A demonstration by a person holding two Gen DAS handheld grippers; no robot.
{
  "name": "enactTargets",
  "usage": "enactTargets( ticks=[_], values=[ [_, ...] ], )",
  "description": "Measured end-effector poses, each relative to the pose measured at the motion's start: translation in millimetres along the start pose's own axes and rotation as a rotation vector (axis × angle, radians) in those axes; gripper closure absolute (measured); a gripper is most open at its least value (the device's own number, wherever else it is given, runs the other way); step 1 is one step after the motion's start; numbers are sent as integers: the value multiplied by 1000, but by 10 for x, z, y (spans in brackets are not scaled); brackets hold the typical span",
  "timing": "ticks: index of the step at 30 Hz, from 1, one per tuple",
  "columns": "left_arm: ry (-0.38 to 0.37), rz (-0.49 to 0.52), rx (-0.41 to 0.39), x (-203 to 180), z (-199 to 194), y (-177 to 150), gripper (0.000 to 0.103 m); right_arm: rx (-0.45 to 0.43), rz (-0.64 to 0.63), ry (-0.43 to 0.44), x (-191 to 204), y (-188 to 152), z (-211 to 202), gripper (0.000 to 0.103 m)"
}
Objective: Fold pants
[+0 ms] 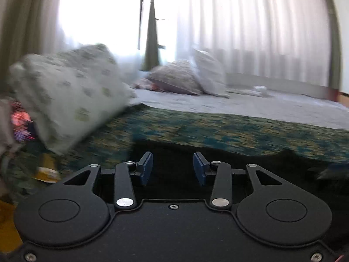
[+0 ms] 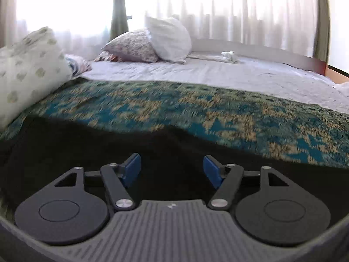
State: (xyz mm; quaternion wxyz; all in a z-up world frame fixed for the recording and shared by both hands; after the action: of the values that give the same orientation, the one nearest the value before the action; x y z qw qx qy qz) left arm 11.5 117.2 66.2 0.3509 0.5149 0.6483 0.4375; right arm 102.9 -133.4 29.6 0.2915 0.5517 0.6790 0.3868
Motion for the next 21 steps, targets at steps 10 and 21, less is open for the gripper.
enactTargets(
  ticks=[10, 21],
  values=[
    [-158, 91, 183, -668, 271, -496, 79, 51, -111, 49, 19, -523, -267, 25],
    [-87, 99, 217, -686, 304, -586, 79, 100, -53, -34, -912, -716, -561, 25]
  ],
)
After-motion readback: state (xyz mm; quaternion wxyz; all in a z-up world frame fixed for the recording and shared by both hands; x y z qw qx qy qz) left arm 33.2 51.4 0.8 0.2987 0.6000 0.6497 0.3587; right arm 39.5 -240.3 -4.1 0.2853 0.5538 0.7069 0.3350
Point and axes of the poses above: each gripper's, at about its wrist camera, not at the fingertips, and z roughly the way its jaws point, x to its left, y to its top, the point moved 1 cm from there along z, roughly the way its jaws point, and after that the axes turned 2 degrees about x, right-handed, at the moved point
